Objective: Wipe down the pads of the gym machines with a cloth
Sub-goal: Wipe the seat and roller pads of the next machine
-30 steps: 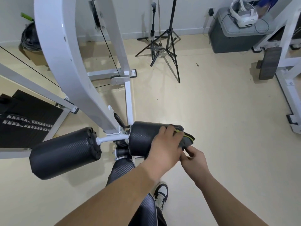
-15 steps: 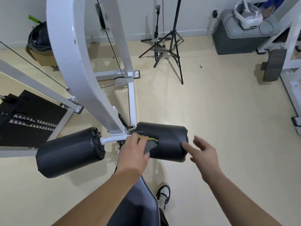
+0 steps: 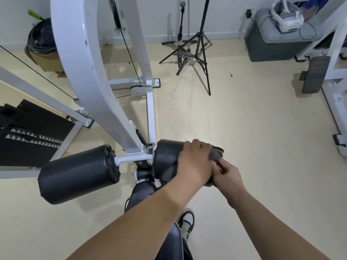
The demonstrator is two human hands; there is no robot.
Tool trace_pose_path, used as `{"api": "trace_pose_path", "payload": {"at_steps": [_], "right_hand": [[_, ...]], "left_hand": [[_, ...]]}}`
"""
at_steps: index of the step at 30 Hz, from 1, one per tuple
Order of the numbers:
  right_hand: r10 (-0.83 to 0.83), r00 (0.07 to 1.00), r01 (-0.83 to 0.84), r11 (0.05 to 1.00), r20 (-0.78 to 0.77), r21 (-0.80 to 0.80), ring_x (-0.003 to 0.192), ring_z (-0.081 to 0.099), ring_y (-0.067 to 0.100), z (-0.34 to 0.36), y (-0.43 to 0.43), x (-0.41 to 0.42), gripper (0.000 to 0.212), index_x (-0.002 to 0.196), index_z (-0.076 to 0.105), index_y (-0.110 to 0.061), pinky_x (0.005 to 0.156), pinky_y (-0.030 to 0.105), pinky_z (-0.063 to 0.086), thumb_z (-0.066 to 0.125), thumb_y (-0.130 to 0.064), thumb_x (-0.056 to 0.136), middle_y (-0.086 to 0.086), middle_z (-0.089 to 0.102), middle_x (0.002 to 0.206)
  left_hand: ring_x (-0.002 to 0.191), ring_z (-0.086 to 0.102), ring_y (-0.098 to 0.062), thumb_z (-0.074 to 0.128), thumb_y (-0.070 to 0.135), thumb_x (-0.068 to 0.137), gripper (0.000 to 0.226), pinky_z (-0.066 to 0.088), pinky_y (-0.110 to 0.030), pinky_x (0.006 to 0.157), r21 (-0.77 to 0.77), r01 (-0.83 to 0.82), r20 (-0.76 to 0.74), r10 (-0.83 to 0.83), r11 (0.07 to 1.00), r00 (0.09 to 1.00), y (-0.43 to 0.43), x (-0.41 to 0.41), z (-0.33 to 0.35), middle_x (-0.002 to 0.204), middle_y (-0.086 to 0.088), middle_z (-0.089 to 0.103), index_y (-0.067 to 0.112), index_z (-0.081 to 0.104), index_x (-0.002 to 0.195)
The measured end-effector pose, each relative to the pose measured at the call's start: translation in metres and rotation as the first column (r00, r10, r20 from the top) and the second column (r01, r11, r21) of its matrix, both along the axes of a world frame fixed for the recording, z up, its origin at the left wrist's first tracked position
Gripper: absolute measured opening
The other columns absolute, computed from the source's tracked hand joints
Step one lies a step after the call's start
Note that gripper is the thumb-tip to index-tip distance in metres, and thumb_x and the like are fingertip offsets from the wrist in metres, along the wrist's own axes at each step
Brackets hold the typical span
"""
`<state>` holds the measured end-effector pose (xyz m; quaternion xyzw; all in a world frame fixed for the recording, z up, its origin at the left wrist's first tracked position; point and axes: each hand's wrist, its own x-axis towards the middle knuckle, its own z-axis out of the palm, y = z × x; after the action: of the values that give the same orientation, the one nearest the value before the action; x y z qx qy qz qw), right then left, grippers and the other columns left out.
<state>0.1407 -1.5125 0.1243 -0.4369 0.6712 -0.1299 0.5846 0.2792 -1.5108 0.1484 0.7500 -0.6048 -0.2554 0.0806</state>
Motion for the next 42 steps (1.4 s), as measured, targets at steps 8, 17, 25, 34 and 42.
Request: {"api": "trace_pose_path", "payload": {"at_steps": [8,17,25,34,42], "right_hand": [[-0.061,0.997,0.062,0.998,0.047,-0.017,0.130,0.058,0.006,0.006,0.017,-0.001,0.055,0.151,0.050,-0.040,0.115,0.038,0.046,0.067,-0.034,0.099,-0.018,0.064,0.139],[-0.087,0.994,0.090,0.995,0.070,-0.043,0.132,0.056,-0.001,0.001,0.025,-0.002,0.054,0.151,0.052,-0.032,0.117,0.029,0.040,0.068,-0.024,0.100,-0.017,0.062,0.143],[-0.077,0.995,0.079,0.996,0.060,-0.031,0.138,0.051,0.005,0.006,0.025,-0.003,0.057,0.152,0.050,-0.027,0.116,0.027,0.038,0.069,-0.021,0.099,-0.016,0.056,0.149],[0.046,0.995,-0.049,0.998,-0.085,-0.033,0.131,0.053,0.021,0.035,0.030,0.008,0.061,0.160,0.035,-0.032,0.110,0.035,0.044,0.057,-0.033,0.104,-0.003,0.051,0.154],[0.099,0.990,-0.092,0.993,-0.102,0.073,0.071,0.045,0.026,0.095,0.081,0.019,0.021,0.084,0.058,-0.011,0.068,0.037,0.038,0.049,-0.025,0.097,0.011,0.052,0.082]], "left_hand": [[0.109,0.050,-0.033,0.061,0.020,0.086,0.040,0.053,-0.045,0.081,-0.120,-0.140,0.045,0.147,0.983,0.988,0.034,0.101,-0.019,0.115,-0.009,0.055,0.021,0.063,0.126],[0.110,0.050,-0.031,0.052,0.022,0.092,0.028,0.050,-0.040,0.077,-0.034,0.161,0.041,-0.159,0.986,0.986,-0.014,0.026,-0.001,0.115,-0.005,0.059,0.021,0.062,0.119],[0.110,0.051,-0.037,0.052,0.022,0.091,0.037,0.049,-0.041,0.083,0.079,-0.127,0.070,0.122,0.989,0.990,0.004,0.103,-0.011,0.116,-0.013,0.055,0.021,0.062,0.127],[0.094,0.064,-0.021,0.054,0.014,0.089,0.021,0.055,-0.034,0.082,0.257,-0.139,-0.304,0.216,0.957,0.928,0.118,0.043,0.039,0.098,-0.002,0.070,0.018,0.072,0.099],[0.100,0.065,-0.012,0.059,0.019,0.091,0.028,0.054,-0.027,0.091,0.266,-0.536,-0.487,0.591,0.801,0.643,0.210,0.045,0.074,0.104,0.008,0.073,0.029,0.074,0.113]]}}
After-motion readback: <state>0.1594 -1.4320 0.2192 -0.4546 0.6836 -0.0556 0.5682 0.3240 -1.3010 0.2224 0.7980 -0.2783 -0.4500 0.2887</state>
